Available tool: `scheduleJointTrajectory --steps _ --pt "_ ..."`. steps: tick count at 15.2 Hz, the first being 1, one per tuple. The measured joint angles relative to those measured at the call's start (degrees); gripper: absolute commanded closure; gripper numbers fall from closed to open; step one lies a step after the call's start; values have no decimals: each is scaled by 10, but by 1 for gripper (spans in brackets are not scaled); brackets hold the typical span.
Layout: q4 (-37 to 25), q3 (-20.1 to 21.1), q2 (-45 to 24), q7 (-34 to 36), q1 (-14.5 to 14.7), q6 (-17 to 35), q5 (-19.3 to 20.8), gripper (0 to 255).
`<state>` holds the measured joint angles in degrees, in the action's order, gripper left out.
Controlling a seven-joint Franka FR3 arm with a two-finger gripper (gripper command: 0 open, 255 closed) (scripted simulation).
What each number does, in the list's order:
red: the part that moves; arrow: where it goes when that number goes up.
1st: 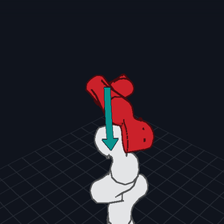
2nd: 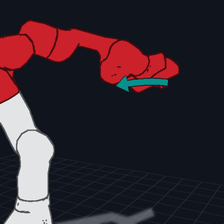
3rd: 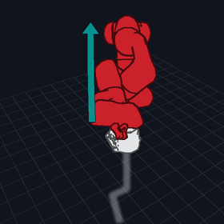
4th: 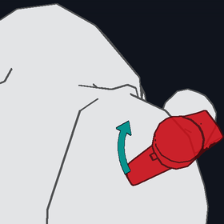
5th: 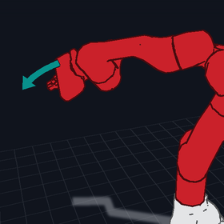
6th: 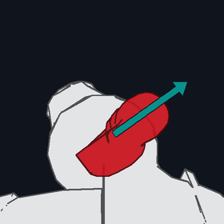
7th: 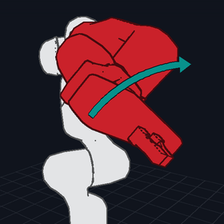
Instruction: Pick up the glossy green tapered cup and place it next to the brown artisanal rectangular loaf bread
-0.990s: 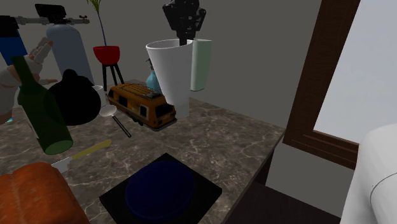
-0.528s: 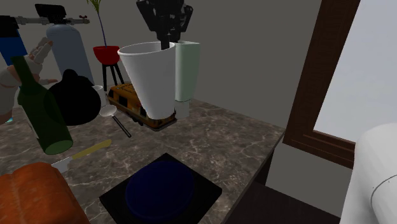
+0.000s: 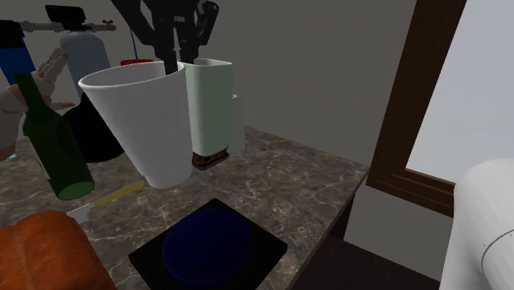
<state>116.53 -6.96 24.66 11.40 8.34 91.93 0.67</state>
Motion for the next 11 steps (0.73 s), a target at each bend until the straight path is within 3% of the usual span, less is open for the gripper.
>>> scheduleJointTrajectory --steps 11 --pt "6 118 4 159 54 7 -48 255"
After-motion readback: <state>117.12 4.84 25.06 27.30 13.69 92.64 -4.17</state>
